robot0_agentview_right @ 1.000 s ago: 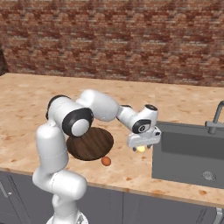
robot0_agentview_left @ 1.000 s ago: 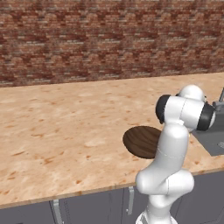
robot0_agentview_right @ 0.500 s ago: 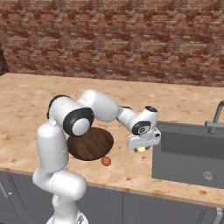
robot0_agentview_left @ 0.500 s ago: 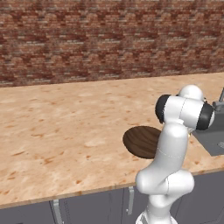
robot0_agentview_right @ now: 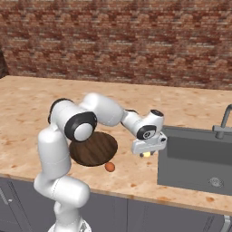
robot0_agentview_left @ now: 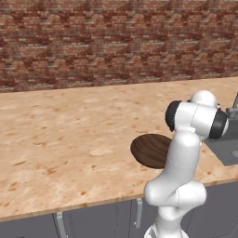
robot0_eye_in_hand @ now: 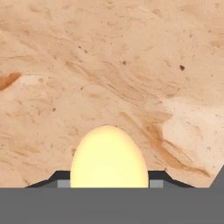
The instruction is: Gather the eggs and milk located in the vicinity of the sink area and place them right next to the bowl.
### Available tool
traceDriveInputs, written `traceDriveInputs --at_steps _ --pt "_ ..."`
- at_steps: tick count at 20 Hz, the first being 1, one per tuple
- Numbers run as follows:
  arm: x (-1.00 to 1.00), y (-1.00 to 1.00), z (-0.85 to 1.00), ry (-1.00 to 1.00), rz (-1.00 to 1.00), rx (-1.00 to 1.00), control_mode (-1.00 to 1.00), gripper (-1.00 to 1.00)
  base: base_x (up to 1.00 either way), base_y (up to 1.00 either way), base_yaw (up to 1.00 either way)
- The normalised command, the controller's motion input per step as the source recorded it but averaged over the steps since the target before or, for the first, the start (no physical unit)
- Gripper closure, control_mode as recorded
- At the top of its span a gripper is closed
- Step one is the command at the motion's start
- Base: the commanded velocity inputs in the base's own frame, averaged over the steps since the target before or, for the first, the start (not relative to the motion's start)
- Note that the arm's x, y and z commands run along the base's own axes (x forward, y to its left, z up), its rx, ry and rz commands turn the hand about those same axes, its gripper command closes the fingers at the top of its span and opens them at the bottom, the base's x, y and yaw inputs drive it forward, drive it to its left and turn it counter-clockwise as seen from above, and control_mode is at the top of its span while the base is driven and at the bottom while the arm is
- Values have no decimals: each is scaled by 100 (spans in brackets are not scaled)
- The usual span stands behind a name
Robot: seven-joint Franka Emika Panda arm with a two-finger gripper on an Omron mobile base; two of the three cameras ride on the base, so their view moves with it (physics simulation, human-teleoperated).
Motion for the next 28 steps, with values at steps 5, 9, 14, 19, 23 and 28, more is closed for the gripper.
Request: traceDriveInputs --at_steps 5,9,14,19,23,28 --pt "-51 13 53 -24 5 8 -100 100 0 0 0" --pt "-65 34 53 -22 11 6 -100 100 0 0 0" --pt "-48 60 15 -25 18 5 -100 100 0 0 0" --pt "-3 32 0 -41 20 10 -100 100 0 0 0" --pt "1 10 4 -25 9 7 -100 100 0 0 0" --pt "6 0 15 8 0 0 -100 100 0 0 0"
